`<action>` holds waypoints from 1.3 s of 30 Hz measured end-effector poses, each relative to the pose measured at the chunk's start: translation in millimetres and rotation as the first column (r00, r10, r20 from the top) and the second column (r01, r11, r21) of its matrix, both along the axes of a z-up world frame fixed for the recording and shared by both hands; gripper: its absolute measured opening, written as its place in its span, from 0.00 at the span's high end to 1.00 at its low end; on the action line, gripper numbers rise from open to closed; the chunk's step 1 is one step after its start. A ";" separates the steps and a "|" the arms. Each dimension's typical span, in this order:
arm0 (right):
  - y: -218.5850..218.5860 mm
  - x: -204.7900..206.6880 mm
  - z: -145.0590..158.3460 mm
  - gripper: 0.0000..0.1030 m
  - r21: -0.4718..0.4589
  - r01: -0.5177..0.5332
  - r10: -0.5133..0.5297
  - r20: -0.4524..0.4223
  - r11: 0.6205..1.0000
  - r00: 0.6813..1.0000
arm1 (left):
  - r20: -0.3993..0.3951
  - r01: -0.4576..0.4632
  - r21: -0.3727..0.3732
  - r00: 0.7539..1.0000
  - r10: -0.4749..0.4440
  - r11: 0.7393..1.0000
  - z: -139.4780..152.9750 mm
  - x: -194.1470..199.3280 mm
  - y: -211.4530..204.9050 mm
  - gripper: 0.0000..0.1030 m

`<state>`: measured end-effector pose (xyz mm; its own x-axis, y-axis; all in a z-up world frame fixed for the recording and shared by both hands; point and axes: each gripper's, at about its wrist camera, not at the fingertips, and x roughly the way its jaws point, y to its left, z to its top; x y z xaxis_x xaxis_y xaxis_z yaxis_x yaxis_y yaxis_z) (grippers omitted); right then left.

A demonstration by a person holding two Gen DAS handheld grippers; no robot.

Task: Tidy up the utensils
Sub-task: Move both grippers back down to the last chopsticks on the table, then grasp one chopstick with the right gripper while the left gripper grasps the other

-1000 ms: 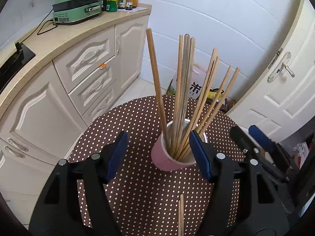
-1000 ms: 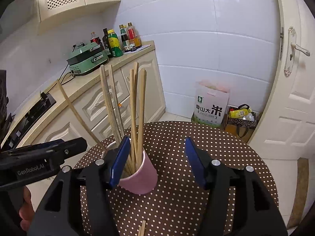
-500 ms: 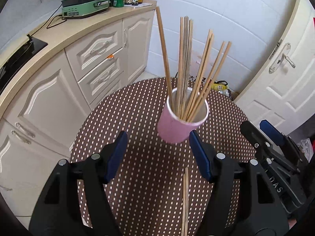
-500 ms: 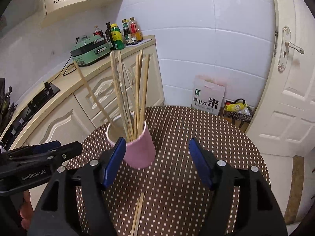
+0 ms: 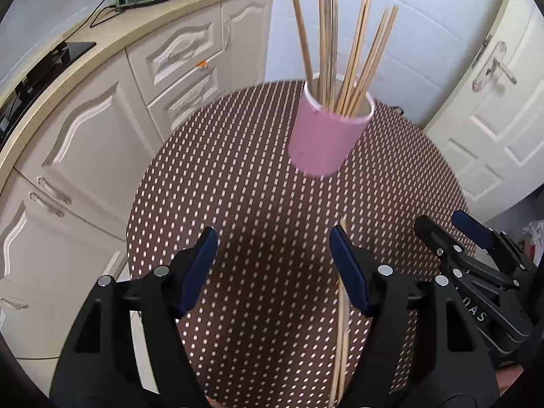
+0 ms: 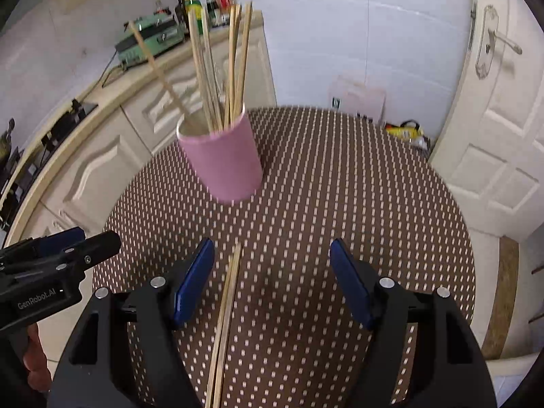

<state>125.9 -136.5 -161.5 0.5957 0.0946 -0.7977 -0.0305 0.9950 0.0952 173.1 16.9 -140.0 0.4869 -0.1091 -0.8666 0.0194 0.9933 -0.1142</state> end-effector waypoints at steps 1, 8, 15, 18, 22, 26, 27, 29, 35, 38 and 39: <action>2.0 -1.9 -3.8 0.35 0.000 -0.001 0.001 -0.015 1.000 1.000 | -0.009 0.001 0.001 1.000 -0.001 1.000 -3.1 -1.8 0.5 0.34; 17.9 -17.4 -35.4 0.35 -0.058 -0.027 0.020 -0.109 0.998 0.994 | -0.062 0.018 0.035 0.998 -0.015 0.999 -26.7 -16.8 3.2 0.34; 30.3 -25.5 -63.2 0.35 -0.108 -0.061 0.041 -0.185 0.992 0.982 | -0.115 0.033 0.048 0.993 -0.027 0.998 -45.4 -22.7 6.3 0.34; 30.2 -26.3 -72.0 0.35 -0.105 -0.058 0.035 -0.211 0.993 0.977 | -0.132 0.033 0.040 0.991 -0.027 0.999 -51.4 -25.2 8.9 0.33; 27.3 -24.4 -78.4 0.35 -0.079 -0.044 0.024 -0.233 0.996 0.972 | -0.159 0.025 0.034 0.987 -0.019 0.999 -59.7 -29.9 12.4 0.33; 28.3 -23.3 -80.3 0.35 -0.048 -0.046 0.033 -0.241 0.998 0.970 | -0.186 0.011 0.013 0.982 -0.008 1.000 -66.5 -33.2 15.5 0.33; 28.5 -22.5 -81.4 0.35 -0.039 -0.045 0.034 -0.246 0.998 0.969 | -0.192 0.009 0.011 0.981 -0.007 1.000 -68.0 -34.2 16.0 0.33; 29.6 -21.0 -85.7 0.35 -0.043 -0.037 0.025 -0.261 0.998 0.965 | -0.205 0.003 -0.003 0.979 -0.003 1.000 -69.8 -35.6 17.2 0.33; 38.9 -19.9 -87.9 0.35 -0.073 -0.055 0.035 -0.252 0.996 0.967 | -0.220 -0.037 -0.047 0.975 0.026 0.998 -72.1 -38.9 21.2 0.33; 49.8 -14.3 -90.1 0.35 -0.094 -0.080 0.054 -0.253 0.992 0.966 | -0.223 -0.036 -0.038 0.974 0.027 0.999 -73.4 -38.8 21.4 0.33; 51.9 -11.7 -91.6 0.35 -0.096 -0.089 0.062 -0.255 0.991 0.965 | -0.223 -0.036 -0.038 0.974 0.027 0.999 -73.5 -38.9 22.1 0.33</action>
